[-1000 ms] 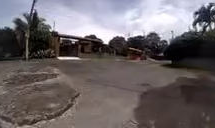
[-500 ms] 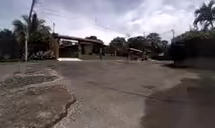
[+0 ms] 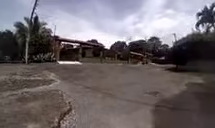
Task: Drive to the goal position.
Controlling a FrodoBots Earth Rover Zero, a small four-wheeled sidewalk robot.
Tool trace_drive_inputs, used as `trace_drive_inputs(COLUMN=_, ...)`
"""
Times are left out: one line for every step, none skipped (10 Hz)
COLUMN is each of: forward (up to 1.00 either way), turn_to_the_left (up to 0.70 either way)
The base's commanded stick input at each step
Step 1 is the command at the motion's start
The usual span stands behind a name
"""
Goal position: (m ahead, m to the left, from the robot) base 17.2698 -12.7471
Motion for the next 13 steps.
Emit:
trace_drive_inputs(forward=0.50, turn_to_the_left=0.00)
trace_drive_inputs(forward=0.50, turn_to_the_left=0.00)
trace_drive_inputs(forward=0.50, turn_to_the_left=0.00)
trace_drive_inputs(forward=0.50, turn_to_the_left=0.00)
trace_drive_inputs(forward=0.50, turn_to_the_left=0.00)
trace_drive_inputs(forward=0.50, turn_to_the_left=0.00)
trace_drive_inputs(forward=0.50, turn_to_the_left=0.00)
trace_drive_inputs(forward=0.50, turn_to_the_left=0.00)
trace_drive_inputs(forward=0.50, turn_to_the_left=0.00)
trace_drive_inputs(forward=0.50, turn_to_the_left=0.00)
trace_drive_inputs(forward=0.50, turn_to_the_left=-0.07)
trace_drive_inputs(forward=0.50, turn_to_the_left=-0.48)
trace_drive_inputs(forward=0.50, turn_to_the_left=-0.50)
